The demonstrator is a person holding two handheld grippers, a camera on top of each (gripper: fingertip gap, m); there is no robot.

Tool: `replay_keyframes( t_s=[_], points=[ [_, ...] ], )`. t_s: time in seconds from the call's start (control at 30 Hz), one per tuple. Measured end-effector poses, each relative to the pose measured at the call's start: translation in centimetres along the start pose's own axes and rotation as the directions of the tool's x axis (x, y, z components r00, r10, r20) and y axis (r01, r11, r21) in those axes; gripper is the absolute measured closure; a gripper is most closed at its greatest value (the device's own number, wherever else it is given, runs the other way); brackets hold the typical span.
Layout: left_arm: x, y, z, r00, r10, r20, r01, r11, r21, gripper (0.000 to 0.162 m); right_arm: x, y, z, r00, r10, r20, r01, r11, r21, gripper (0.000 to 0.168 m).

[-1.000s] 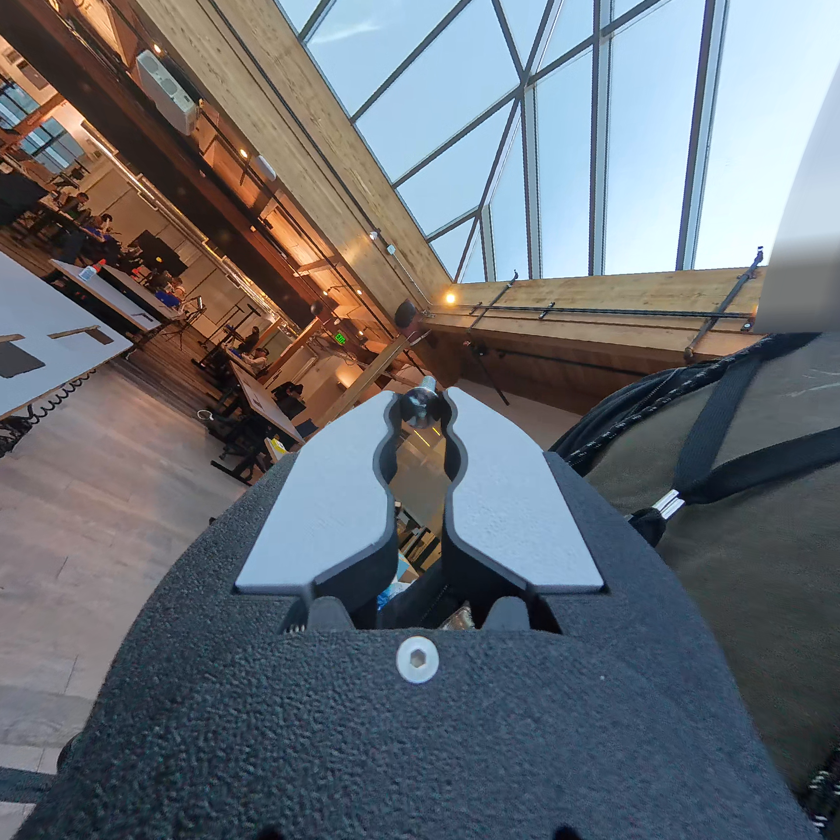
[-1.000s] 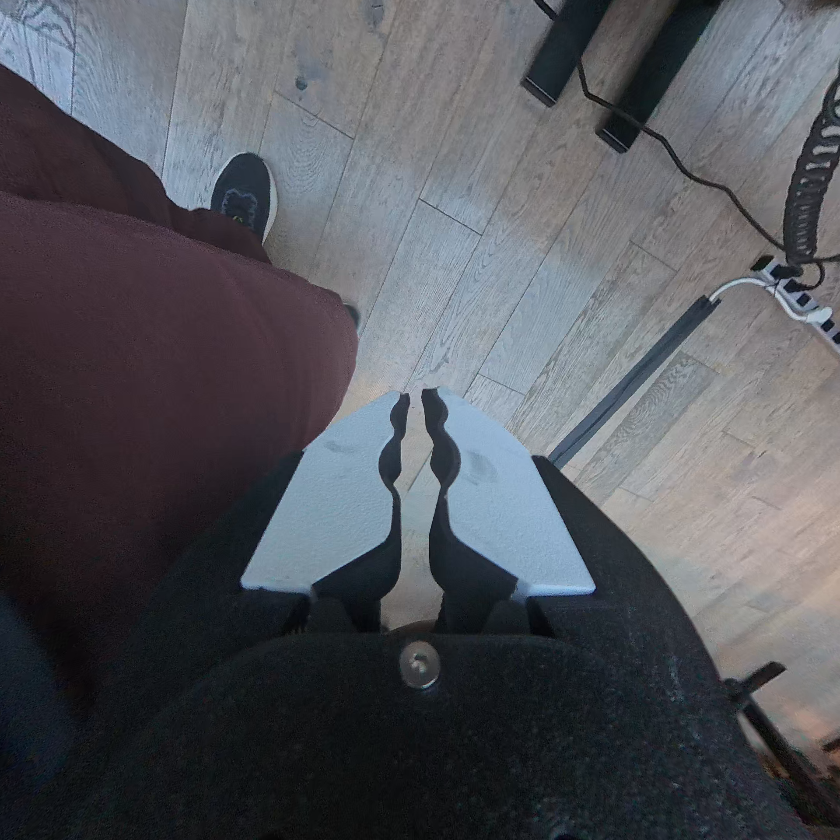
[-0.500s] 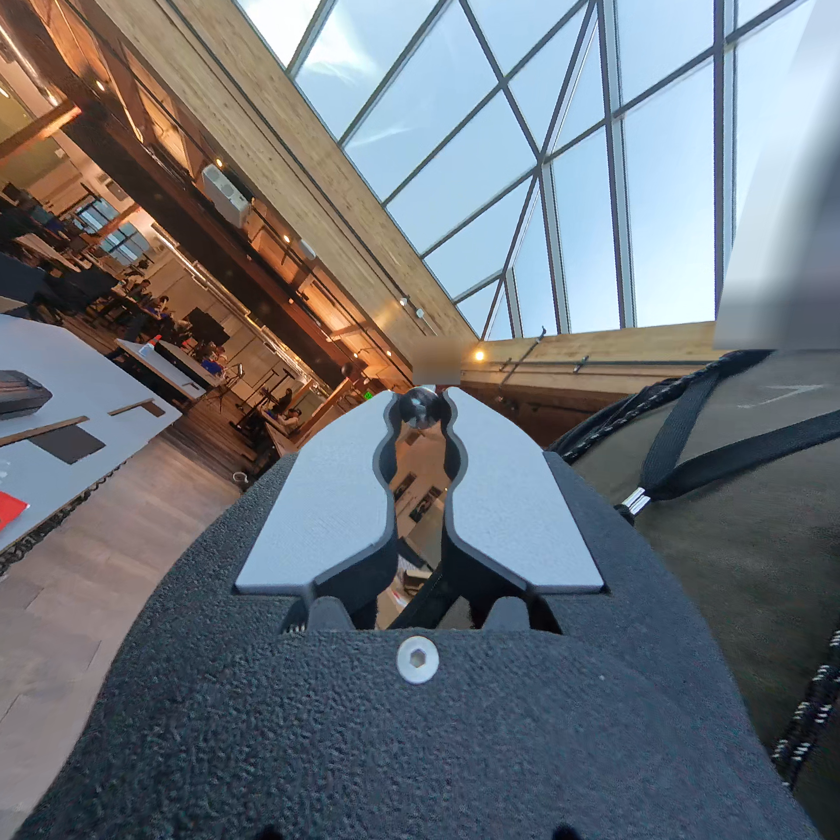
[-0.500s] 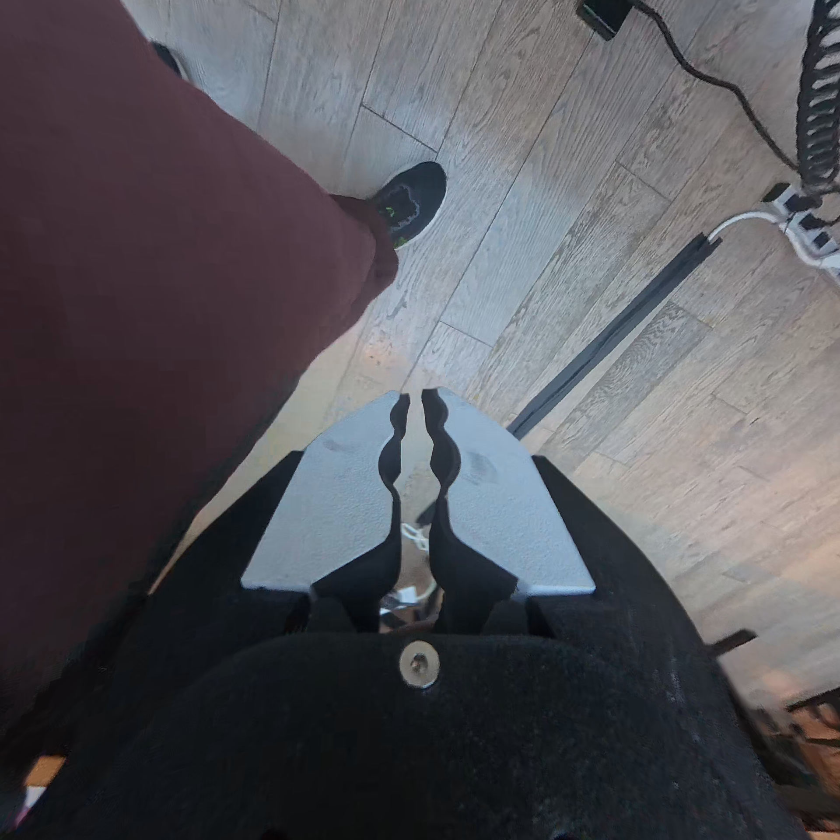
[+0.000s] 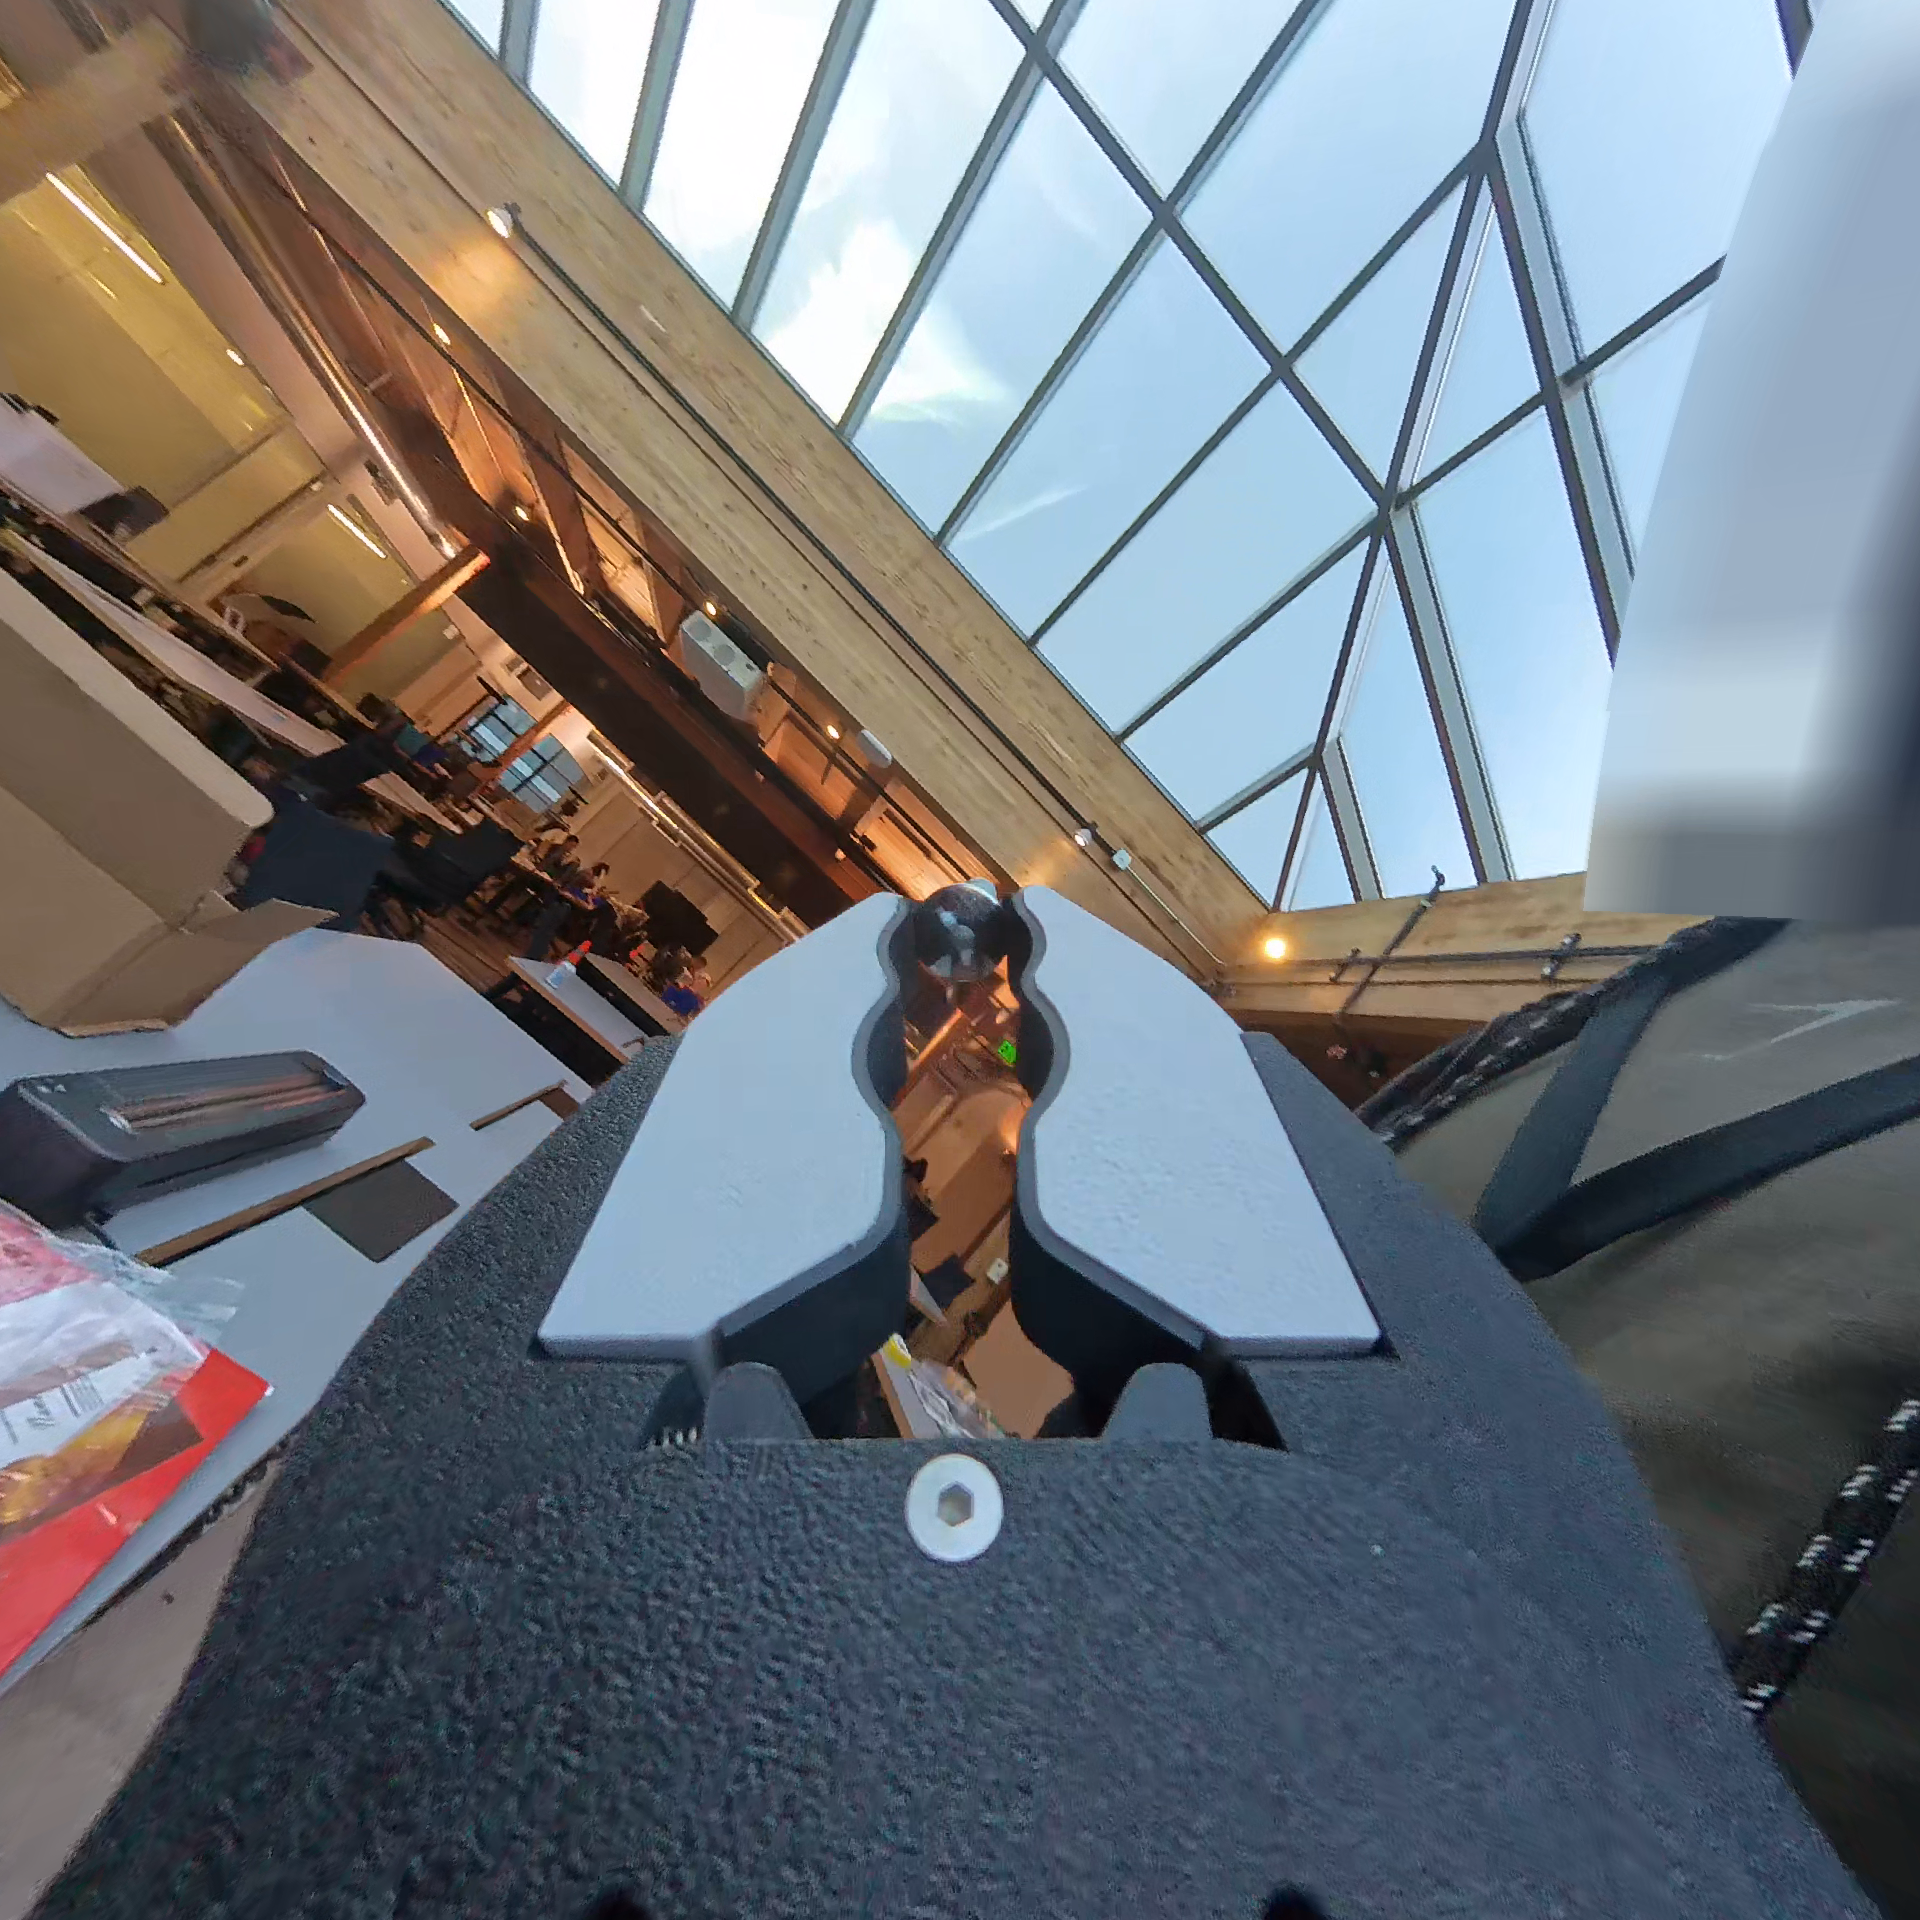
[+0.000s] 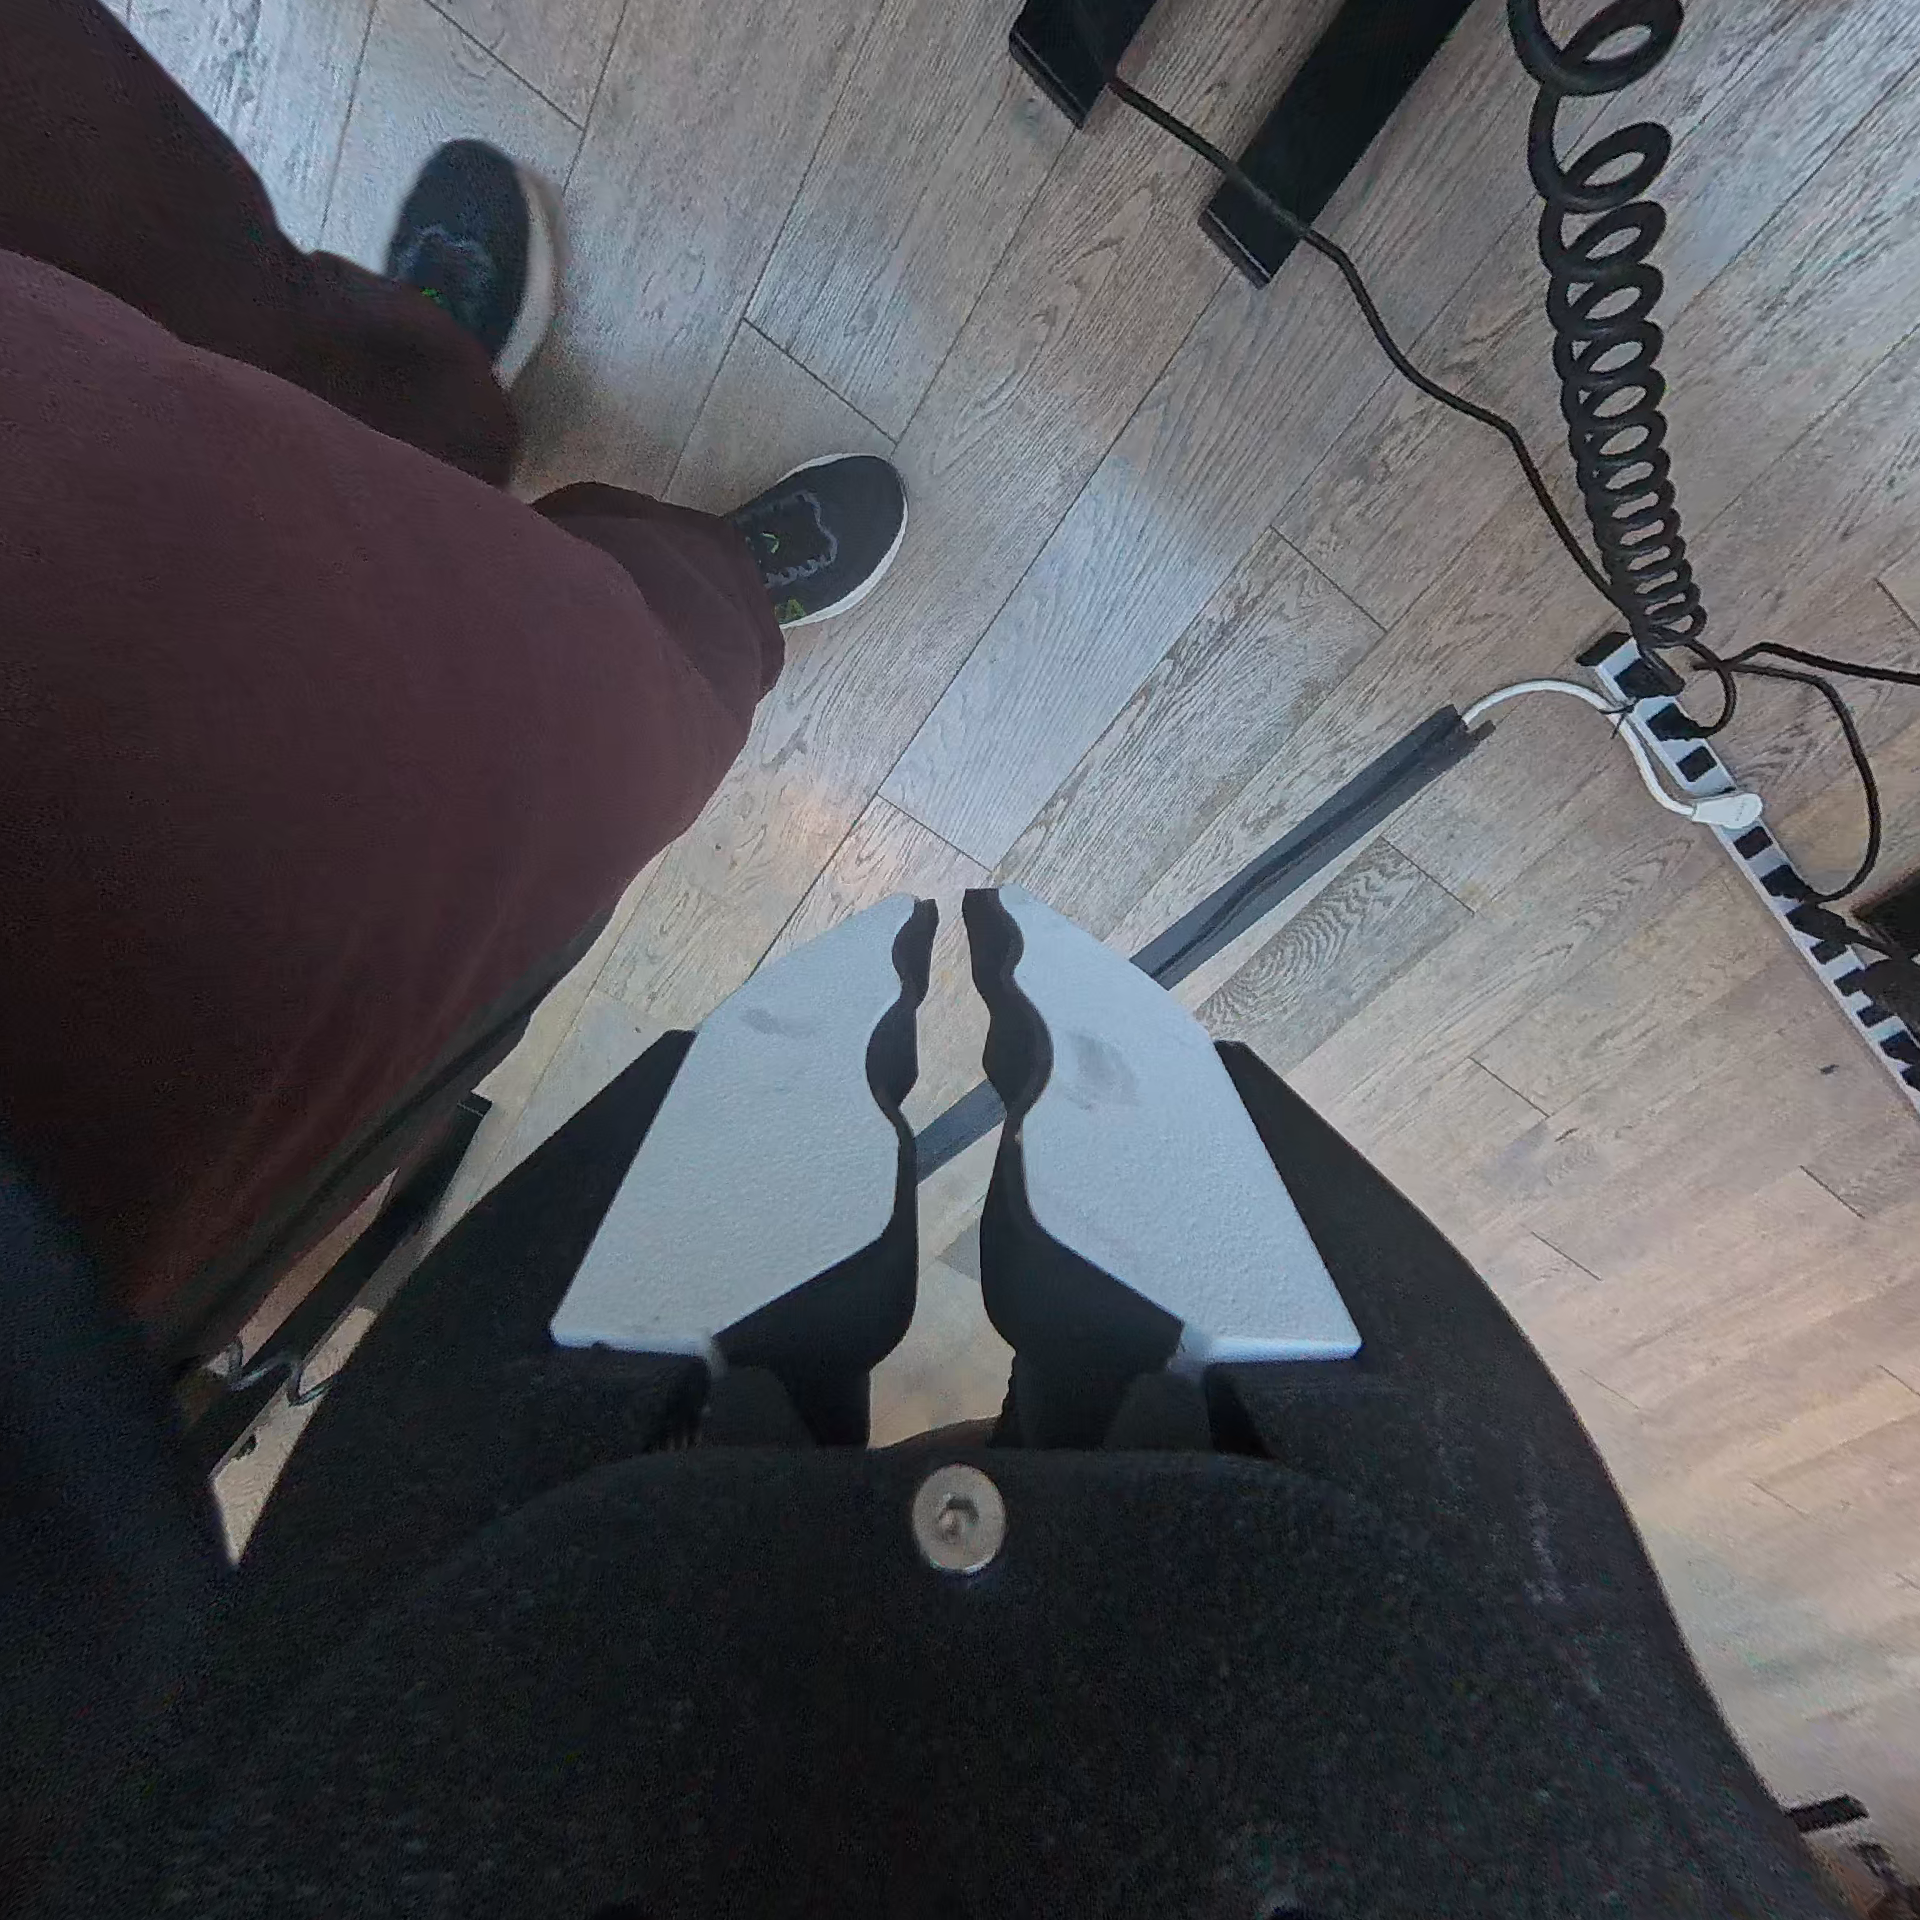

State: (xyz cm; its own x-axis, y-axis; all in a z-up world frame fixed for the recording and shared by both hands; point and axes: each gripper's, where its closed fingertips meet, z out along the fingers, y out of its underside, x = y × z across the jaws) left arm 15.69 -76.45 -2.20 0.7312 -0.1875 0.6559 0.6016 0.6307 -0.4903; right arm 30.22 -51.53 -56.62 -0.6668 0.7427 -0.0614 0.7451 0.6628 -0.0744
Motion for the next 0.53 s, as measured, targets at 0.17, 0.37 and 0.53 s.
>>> replay_keyframes(
  t_s=[0.17,0.37,0.53],
  points=[
    [-2.2,-3.5,0.4,0.997,-0.076,0.029,0.070,0.982,0.175,0.146,-0.4,1.1,0.9,1.000,0.000,0.023,0.001,1.000,-0.020,0.158],
    [-4.1,-6.5,-0.5,0.969,-0.229,-0.094,0.248,0.904,0.348,0.146,-1.5,1.6,0.8,0.999,-0.008,0.039,0.009,1.000,-0.029,0.158],
    [-4.5,-7.0,-0.5,0.943,-0.281,-0.178,0.328,0.874,0.359,0.146,-1.3,2.1,0.9,0.999,0.018,0.040,-0.016,0.999,-0.049,0.158]
  ],
)
